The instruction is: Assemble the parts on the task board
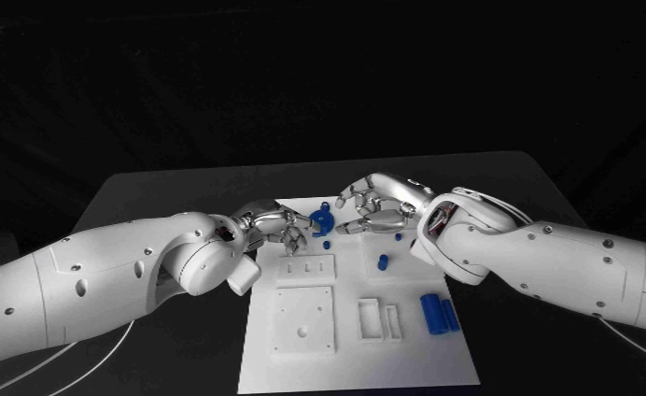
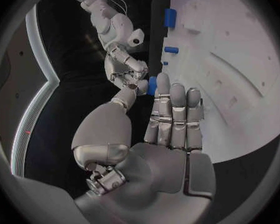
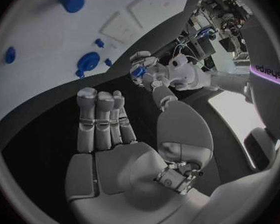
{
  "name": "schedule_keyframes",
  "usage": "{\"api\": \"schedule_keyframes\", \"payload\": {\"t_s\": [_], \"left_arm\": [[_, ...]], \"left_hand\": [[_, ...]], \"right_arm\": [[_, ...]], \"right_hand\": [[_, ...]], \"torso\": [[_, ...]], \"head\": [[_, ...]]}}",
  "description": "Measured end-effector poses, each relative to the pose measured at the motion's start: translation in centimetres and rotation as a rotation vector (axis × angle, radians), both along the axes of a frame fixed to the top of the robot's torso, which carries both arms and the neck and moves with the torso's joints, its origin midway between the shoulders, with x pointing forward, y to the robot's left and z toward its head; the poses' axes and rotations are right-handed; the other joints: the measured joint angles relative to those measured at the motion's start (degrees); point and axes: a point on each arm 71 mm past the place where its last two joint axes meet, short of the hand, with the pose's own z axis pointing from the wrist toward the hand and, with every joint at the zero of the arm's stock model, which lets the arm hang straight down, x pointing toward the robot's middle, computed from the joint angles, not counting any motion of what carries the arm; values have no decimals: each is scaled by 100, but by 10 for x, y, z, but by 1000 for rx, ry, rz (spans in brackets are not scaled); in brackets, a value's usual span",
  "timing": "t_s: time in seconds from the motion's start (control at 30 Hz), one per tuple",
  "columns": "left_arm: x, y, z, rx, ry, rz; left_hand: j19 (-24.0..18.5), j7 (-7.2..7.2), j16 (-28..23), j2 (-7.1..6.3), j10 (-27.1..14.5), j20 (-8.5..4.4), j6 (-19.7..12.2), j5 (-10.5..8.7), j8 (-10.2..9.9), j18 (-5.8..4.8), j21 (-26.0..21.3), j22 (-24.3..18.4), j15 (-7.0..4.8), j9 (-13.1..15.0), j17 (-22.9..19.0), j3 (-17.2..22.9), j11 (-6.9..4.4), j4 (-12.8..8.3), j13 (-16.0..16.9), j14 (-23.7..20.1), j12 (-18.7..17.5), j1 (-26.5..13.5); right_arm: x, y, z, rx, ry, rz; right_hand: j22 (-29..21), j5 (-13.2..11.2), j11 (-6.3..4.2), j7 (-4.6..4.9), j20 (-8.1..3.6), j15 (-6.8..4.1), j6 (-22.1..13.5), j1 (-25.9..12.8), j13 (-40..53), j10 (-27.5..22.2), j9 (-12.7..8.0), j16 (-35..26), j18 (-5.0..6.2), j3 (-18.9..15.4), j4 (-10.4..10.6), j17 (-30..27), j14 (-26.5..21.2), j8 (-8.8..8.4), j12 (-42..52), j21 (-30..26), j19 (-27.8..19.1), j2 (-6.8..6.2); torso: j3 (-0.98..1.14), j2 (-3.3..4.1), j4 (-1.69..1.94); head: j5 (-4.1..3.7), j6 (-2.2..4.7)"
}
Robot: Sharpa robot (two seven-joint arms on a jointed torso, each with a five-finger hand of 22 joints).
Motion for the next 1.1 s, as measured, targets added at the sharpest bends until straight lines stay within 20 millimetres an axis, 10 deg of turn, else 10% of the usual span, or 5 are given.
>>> {"api": "schedule_keyframes", "payload": {"t_s": [0.47, 1.1], "left_arm": [[2, 12, -2, 285, -20, 18], [3, -4, -6, 493, -76, -25]], "left_hand": [[11, -17, 154, -28, 31, 11, 16, 37, 14, 1, 76, 117, -19, 0, 47, -41, -11, -6, 121, 19, 170, 17], [414, -26, 871, -30, 91, -119, 107, -54, 14, -43, 496, 375, -110, 0, 278, -77, -138, 5, 676, 111, 1264, -73]], "right_arm": [[58, -116, 35, 133, -44, -333], [81, -115, 39, 224, -31, -388]], "right_hand": [[-441, 420, 22, 79, 307, 28, -72, -289, -656, -142, 30, -745, 101, -143, -7, -588, -247, 102, -473, -778, -306, 173], [-555, 420, 52, 78, 439, 63, -73, -289, -993, -254, 29, -989, 260, -174, -38, -798, -355, 166, -564, -1065, -439, 173]], "torso": [[10, -16, 4], [75, -116, 25]], "head": [[81, 38], [156, -216]]}}
